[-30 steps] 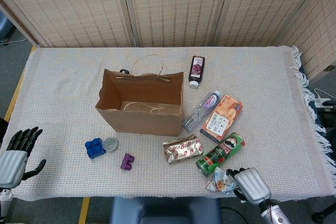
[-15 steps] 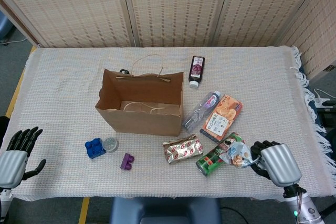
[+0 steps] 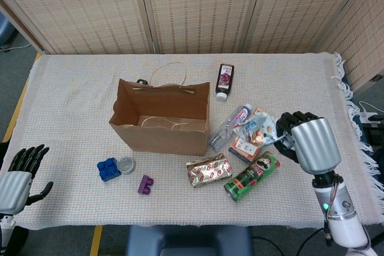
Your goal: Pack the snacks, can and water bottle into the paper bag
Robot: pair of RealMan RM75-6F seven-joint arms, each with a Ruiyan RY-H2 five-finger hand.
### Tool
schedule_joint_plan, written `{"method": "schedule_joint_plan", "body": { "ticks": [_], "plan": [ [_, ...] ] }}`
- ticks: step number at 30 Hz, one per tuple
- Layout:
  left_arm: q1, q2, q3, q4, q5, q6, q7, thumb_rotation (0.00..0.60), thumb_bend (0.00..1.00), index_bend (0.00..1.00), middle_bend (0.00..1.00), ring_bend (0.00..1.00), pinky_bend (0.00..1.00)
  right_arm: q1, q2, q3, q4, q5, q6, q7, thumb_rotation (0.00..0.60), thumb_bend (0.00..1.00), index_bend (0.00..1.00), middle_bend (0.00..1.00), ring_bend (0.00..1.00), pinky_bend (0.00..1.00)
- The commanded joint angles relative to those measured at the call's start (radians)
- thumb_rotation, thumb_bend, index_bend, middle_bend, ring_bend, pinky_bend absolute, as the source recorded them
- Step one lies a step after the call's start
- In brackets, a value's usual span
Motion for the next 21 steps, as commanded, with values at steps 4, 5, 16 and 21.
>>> {"method": "schedule_joint_plan", "body": {
  "ticks": [4, 5, 16, 21],
  "plan": [
    [-0.004, 0.002, -0.002, -0.002, -0.004, -0.007, -0.001, 0.600, 0.33, 0.01, 0.00, 0.00, 0.00, 0.273, -0.101, 0.177, -0.002, 0.304, -0.061, -0.318, 0.600, 0.40, 0.74, 0.60, 0.58, 0.69],
    [-0.005, 0.002, -0.002, -0.003, -0.005, -0.009, -0.002, 0.600, 0.33, 0.02, 0.00, 0.00, 0.00, 0.299, -0.120, 0.182, 0.016, 0.327, -0.062, -0.343, 0.600, 0.40, 0.74, 0.60, 0.58, 0.69],
    [-0.016, 0.007, -0.009, -0.016, -0.023, -0.031, 0.000, 0.600, 0.33, 0.02, 0.00, 0.00, 0.00, 0.573, -0.373, 0.189, 0.292, 0.545, -0.091, -0.500, 0.600, 0.40, 0.74, 0.60, 0.58, 0.69],
    [-0.016, 0.008, -0.007, -0.013, -0.020, -0.029, -0.007, 0.600, 0.33, 0.02, 0.00, 0.00, 0.00, 0.692, -0.503, 0.192, 0.439, 0.597, -0.095, -0.535, 0.600, 0.40, 0.73, 0.60, 0.58, 0.69]
  ]
}}
